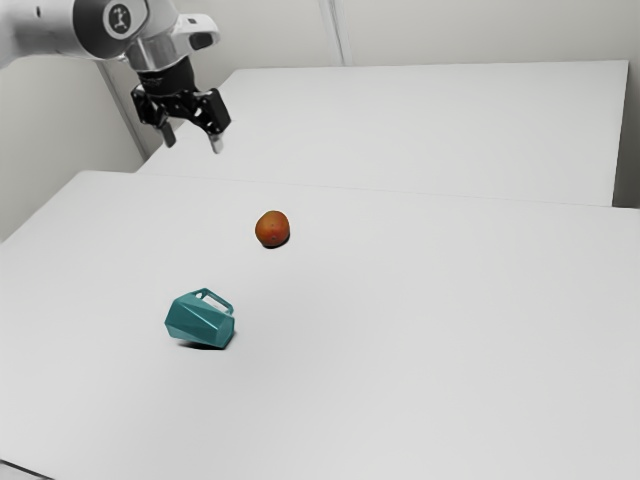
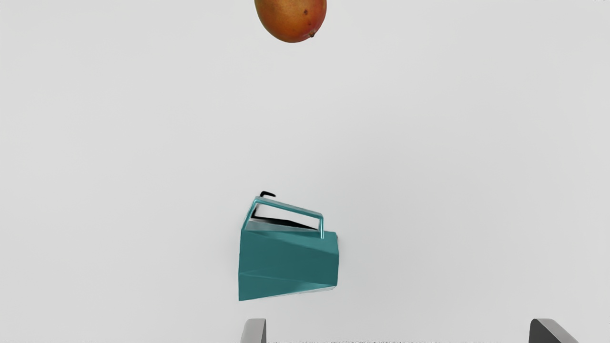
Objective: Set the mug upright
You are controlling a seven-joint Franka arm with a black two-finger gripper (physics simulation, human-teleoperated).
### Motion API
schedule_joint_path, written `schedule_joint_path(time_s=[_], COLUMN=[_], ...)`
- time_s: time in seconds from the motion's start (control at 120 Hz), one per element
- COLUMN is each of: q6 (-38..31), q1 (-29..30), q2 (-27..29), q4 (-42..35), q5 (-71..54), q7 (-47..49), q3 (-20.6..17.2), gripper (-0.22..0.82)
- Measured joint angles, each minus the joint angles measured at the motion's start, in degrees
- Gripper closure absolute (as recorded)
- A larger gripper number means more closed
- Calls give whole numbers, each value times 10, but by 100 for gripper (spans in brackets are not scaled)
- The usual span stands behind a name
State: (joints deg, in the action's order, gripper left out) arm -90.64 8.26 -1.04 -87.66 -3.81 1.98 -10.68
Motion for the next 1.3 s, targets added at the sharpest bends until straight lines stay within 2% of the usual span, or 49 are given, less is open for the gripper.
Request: schedule_joint_path(time_s=[0.308, 0.433, 0.592, 0.875, 1.033, 1.3], q6=[9, 8, -13, 7, -5, -82], q1=[13, 7, 12, 103, 125, 160], q2=[1, 10, 55, 64, 58, 26], q4=[-3, -28, -126, -267, -319, -344], q5=[6, 24, 95, 239, 269, 279], q7=[16, 21, 25, 20, -39, -234], q3=[2, 4, 5, 6, 6, 5], gripper=[0, 0, 0, 0, 0, 0])
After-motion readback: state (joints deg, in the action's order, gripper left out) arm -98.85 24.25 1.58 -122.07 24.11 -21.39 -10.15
